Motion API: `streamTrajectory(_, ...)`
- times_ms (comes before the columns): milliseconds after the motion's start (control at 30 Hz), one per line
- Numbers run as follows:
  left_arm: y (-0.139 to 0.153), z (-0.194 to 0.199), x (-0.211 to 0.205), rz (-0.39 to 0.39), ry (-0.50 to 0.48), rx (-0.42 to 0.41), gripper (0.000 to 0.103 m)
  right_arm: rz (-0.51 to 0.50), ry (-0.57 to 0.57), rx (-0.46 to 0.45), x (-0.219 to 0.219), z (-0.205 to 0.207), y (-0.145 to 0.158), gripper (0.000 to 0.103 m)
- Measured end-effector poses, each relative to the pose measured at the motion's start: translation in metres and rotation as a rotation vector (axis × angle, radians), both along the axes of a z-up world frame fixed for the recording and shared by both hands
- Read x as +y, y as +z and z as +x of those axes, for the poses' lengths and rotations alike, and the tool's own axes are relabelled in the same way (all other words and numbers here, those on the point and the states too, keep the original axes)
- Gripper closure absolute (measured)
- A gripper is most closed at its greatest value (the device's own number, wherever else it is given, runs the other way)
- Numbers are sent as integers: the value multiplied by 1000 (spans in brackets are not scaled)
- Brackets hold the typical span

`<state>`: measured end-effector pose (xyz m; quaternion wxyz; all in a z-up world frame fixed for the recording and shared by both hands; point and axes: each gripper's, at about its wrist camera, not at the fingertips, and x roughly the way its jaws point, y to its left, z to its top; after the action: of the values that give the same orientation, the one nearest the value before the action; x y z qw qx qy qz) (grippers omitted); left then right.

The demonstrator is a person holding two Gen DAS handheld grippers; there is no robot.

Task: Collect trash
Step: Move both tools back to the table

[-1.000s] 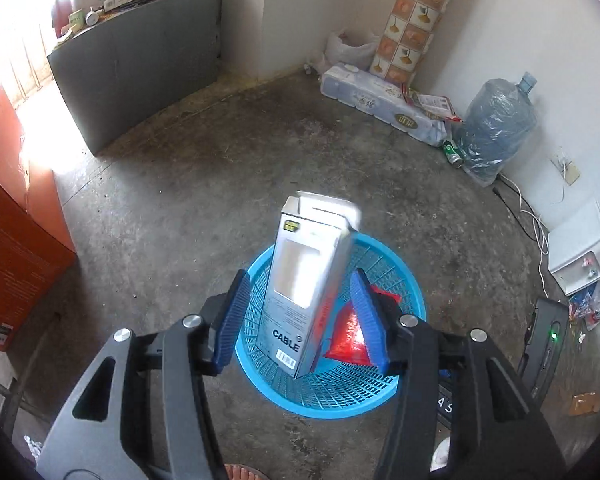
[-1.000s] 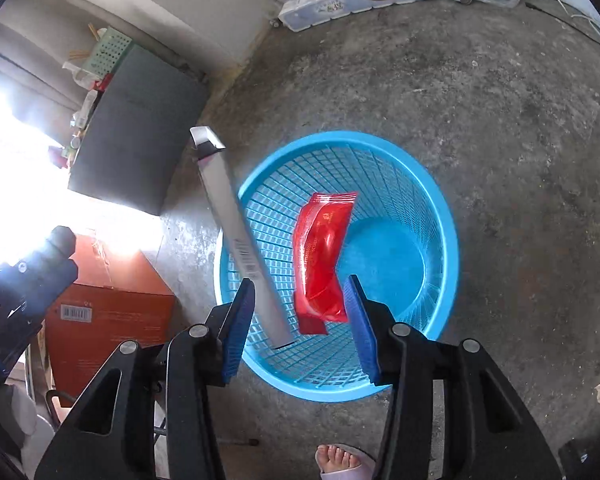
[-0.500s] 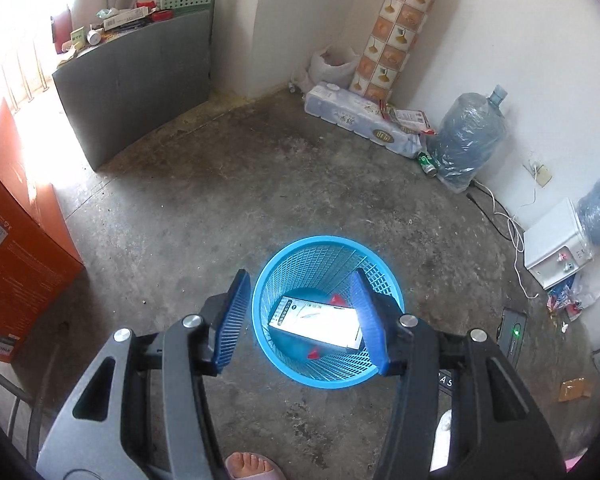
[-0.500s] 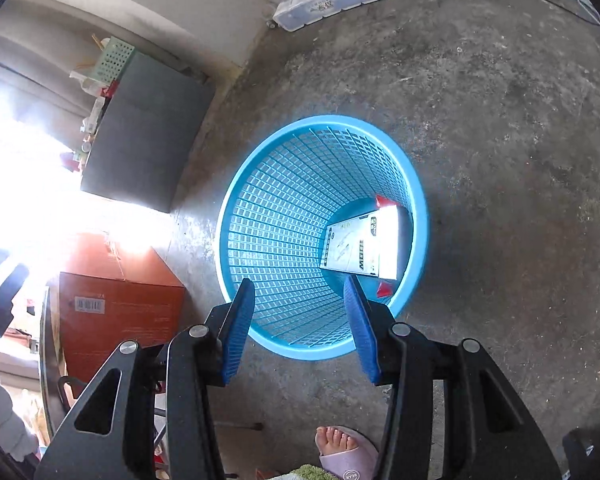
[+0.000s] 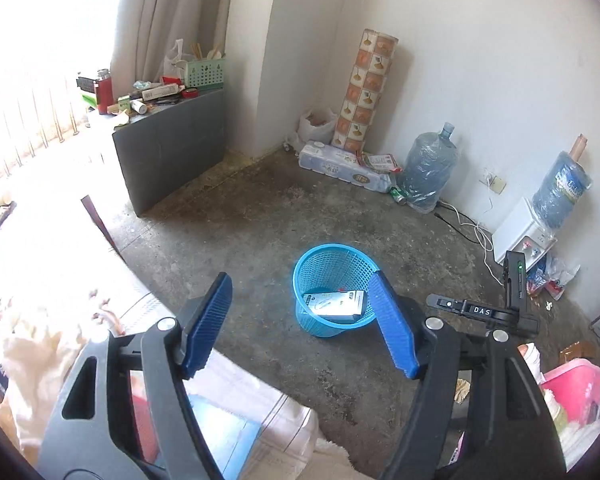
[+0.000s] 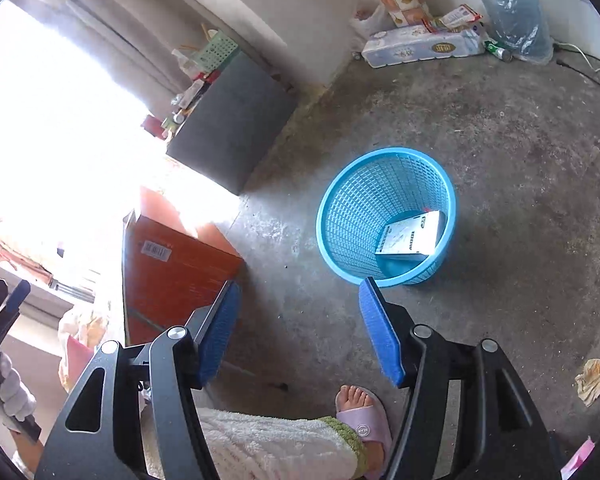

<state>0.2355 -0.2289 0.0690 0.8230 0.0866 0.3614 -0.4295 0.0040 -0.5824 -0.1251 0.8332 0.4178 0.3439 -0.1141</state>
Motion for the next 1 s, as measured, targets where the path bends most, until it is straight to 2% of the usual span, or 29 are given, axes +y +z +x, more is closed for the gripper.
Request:
streamTrajectory(100, 11, -21, 68, -46, 87, -33, 33, 4, 78, -27, 35, 0, 22, 35)
streamTrajectory(233, 11, -43, 153, -100, 233, -30, 32, 28, 201, -44, 86, 11, 40, 34)
streamTrajectory(433, -9, -71, 259, -139, 442, 15, 31, 63, 394, -27, 168, 43, 50, 34)
streamTrajectory(600, -33, -90, 317, -121, 553, 58, 26, 71, 491, -24, 220, 61, 62, 34)
streamTrajectory(800, -64, -103, 363, -59, 668, 77, 24, 86, 462, 49, 239, 83, 60, 34)
streamTrajectory(900, -75, -101, 382, -55, 710, 100, 24, 72, 435, 75, 239, 89, 59, 34)
streamTrajectory(1000, -81, -103, 398, -62, 744, 111, 24, 107, 413, 101, 248, 100, 52, 34)
